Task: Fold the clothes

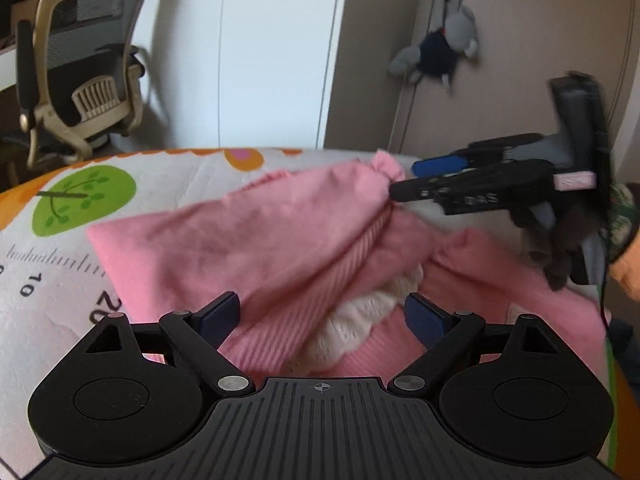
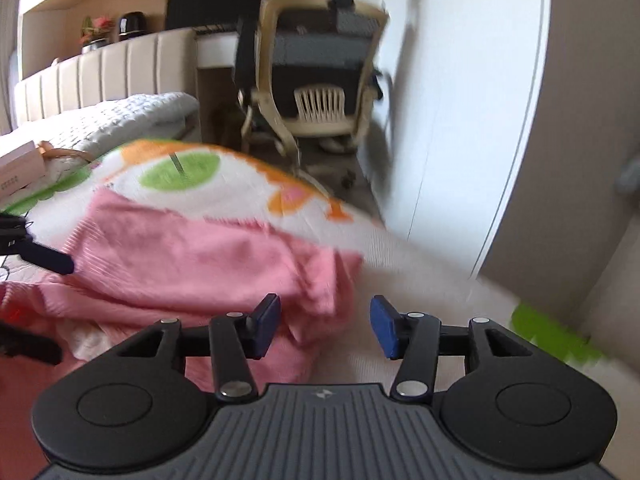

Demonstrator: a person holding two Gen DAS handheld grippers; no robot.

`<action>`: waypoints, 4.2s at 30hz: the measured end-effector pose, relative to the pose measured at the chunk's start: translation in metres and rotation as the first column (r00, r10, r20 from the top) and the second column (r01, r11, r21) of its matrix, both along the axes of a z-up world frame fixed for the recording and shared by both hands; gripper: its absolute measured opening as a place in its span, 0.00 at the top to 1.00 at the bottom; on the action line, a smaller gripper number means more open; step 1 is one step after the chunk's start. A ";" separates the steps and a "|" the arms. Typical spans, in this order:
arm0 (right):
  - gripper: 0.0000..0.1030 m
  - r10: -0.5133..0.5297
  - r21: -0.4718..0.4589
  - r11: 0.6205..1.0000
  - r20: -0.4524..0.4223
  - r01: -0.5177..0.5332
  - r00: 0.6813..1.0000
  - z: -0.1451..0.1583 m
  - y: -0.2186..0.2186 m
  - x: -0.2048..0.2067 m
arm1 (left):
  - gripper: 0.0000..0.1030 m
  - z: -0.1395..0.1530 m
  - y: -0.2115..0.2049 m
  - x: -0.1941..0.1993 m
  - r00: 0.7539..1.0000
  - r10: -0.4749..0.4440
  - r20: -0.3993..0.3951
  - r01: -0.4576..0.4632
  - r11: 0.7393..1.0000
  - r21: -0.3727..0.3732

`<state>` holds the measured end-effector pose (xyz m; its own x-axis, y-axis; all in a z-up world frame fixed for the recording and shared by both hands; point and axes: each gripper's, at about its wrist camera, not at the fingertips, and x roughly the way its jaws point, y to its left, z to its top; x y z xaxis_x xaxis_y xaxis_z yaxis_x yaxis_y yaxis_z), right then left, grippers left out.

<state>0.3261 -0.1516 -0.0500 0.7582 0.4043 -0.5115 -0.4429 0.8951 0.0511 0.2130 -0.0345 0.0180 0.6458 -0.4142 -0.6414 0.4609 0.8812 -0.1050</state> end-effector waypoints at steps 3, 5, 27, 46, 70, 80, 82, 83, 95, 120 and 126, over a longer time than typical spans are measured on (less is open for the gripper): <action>0.91 0.005 0.046 0.999 -0.017 -0.004 1.000 0.001 -0.003 0.002 | 0.09 -0.003 0.002 -0.003 1.000 0.018 -0.004 -0.018 0.999 0.028; 0.92 0.009 0.077 0.997 -0.028 -0.006 1.000 0.002 -0.005 0.003 | 0.09 -0.005 0.007 -0.002 0.999 0.034 -0.004 -0.034 0.998 0.049; 0.73 -0.033 -0.128 0.992 -0.124 0.017 0.992 -0.033 0.013 0.015 | 0.09 -0.014 0.020 -0.001 0.998 0.063 -0.016 -0.061 0.992 0.108; 0.93 -0.015 0.013 1.000 -0.147 0.017 0.989 -0.028 -0.007 0.020 | 0.08 -0.007 0.084 0.060 0.934 0.311 -0.176 -0.334 0.936 -0.115; 0.56 -0.093 0.089 0.989 -0.224 0.116 0.970 -0.028 0.003 0.101 | 0.14 -0.016 0.106 0.094 0.893 0.343 -0.292 -0.422 0.863 -0.277; 0.89 0.004 0.087 0.996 -0.042 -0.001 0.999 0.018 0.004 0.033 | 0.88 0.036 0.102 0.051 0.963 0.249 -0.101 -0.269 0.896 -0.355; 0.89 0.025 0.128 0.991 0.002 -0.025 1.000 0.039 -0.016 -0.004 | 0.88 0.058 0.104 0.016 0.977 0.212 -0.039 -0.210 0.901 -0.378; 0.89 0.035 0.143 0.989 0.015 -0.037 0.999 0.046 -0.025 -0.023 | 0.88 0.066 0.104 -0.004 0.981 0.196 -0.007 -0.184 0.907 -0.379; 0.58 -0.017 0.249 0.969 0.050 0.004 0.999 0.031 -0.121 -0.181 | 0.17 0.076 0.112 -0.156 1.000 0.009 0.013 -0.003 0.928 -0.372; 0.39 0.029 0.284 0.958 -0.197 0.029 0.980 -0.017 -0.010 -0.011 | 0.09 0.015 0.127 0.033 0.951 0.212 -0.226 -0.296 0.837 -0.460; 0.34 0.035 0.239 0.971 -0.254 0.028 0.967 -0.037 -0.026 -0.041 | 0.09 -0.028 0.118 0.007 0.949 0.167 -0.266 -0.266 0.878 -0.397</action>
<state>0.2849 -0.1780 -0.0874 0.6137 0.5406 -0.5754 -0.3901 0.8412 0.3743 0.2204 0.0834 -0.0097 0.6161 -0.5430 -0.5705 0.1853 0.8039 -0.5651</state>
